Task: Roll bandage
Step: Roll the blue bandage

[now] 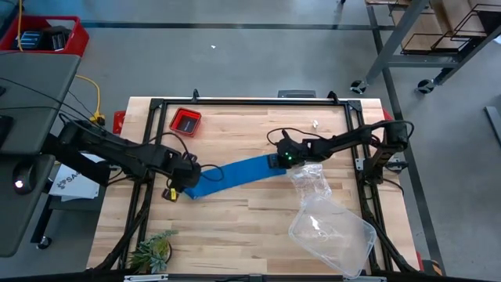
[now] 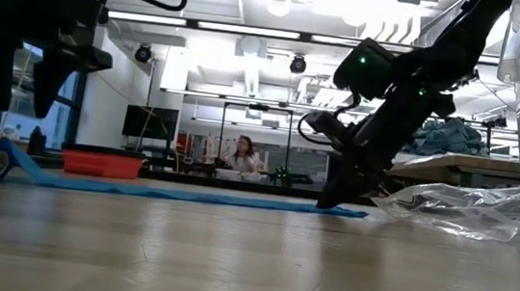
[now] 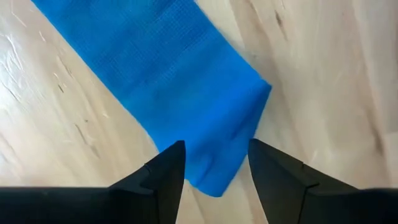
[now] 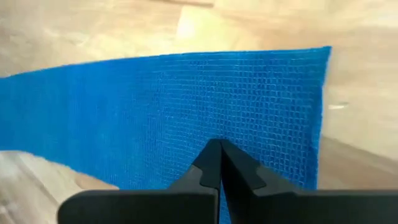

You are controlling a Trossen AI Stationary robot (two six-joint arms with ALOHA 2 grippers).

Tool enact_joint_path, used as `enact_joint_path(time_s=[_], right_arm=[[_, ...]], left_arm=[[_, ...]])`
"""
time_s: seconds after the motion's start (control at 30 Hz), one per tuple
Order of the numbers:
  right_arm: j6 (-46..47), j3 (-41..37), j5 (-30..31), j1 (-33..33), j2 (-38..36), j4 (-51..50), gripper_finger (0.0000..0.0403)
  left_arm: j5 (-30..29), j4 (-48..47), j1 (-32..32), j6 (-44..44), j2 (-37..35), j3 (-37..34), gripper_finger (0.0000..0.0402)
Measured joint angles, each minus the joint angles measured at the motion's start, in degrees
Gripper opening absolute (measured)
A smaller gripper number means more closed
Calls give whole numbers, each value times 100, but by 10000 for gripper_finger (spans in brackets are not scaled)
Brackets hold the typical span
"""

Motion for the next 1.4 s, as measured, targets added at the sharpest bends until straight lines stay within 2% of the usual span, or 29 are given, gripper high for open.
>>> enact_joint_path(time_s=[0.13, 0.37, 0.53, 0.63, 0.8, 1.2, 1.4], right_arm=[[19, 7, 71, -106, -71, -325, 0], [-131, -29, 640, -363, -581, -1239, 0], [-456, -37, 651, -481, -875, -1882, 0], [-559, -37, 602, -484, -909, -1900, 0], [-537, -37, 566, -466, -918, -1882, 0], [-810, -28, 490, -462, -925, -1795, 0], [-883, -22, 413, -462, -931, -1730, 0]], left_arm=[[0, -3, -242, -680, 0, 0, 171], [-22, 115, -717, -2171, 0, -32, 172], [-208, 693, -959, -2852, 0, -290, 172], [-435, 943, -1014, -3086, 2, -385, 172], [-794, 1303, -987, -3117, 0, -391, 172], [-808, 1700, -921, -3091, 0, -344, 172], [-1496, 2572, -835, -2432, 29, -237, 170]])
